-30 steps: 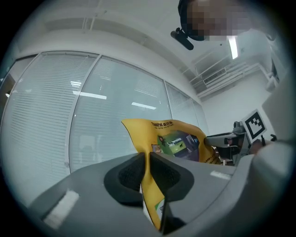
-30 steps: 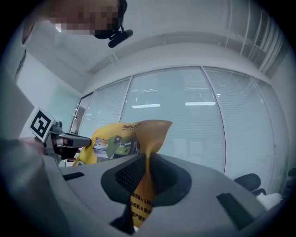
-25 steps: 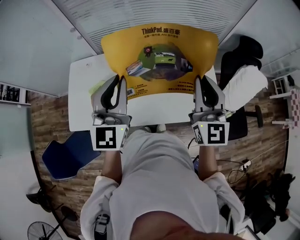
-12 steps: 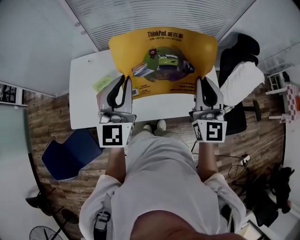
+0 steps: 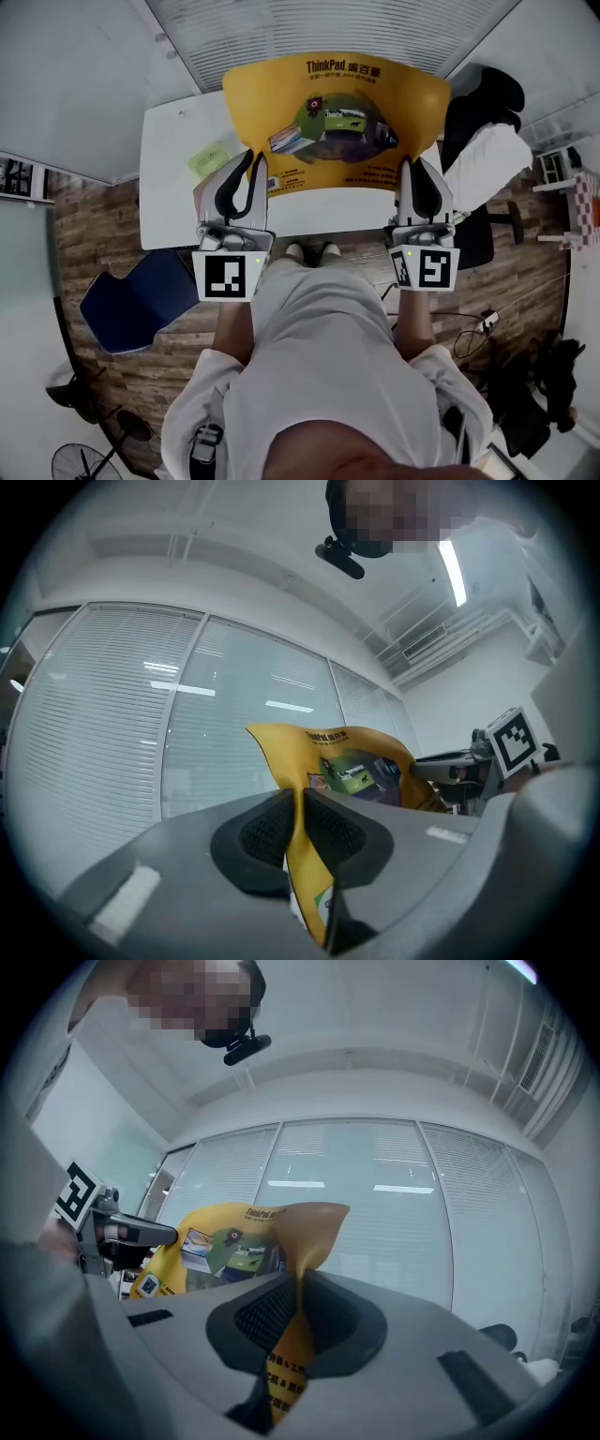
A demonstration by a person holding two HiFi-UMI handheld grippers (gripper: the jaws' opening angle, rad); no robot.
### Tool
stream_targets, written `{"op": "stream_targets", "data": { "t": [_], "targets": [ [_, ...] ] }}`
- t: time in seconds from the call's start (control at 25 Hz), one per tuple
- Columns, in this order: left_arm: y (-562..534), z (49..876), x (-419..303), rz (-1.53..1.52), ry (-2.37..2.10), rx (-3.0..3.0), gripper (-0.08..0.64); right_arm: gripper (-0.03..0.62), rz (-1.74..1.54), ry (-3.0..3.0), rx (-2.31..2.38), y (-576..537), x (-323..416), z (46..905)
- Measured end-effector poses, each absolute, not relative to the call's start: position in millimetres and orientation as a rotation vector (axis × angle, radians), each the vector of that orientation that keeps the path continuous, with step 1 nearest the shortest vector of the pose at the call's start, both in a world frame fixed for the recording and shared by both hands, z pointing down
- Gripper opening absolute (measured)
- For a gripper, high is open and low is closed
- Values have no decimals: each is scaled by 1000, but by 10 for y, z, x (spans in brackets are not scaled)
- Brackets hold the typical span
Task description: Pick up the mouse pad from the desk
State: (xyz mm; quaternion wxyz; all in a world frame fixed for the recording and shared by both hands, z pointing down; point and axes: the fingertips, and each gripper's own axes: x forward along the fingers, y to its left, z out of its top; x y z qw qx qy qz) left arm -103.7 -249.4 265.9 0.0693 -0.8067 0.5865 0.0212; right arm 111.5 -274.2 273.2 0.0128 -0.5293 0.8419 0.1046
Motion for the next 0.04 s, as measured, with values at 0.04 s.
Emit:
{"op": "stream_targets", "data": {
  "t": [0.04],
  "targets": [
    [-2481, 2659, -1022, 62, 1770, -2427, 35, 32, 321, 2625, -1643, -2736, 1131, 2734]
  ]
}}
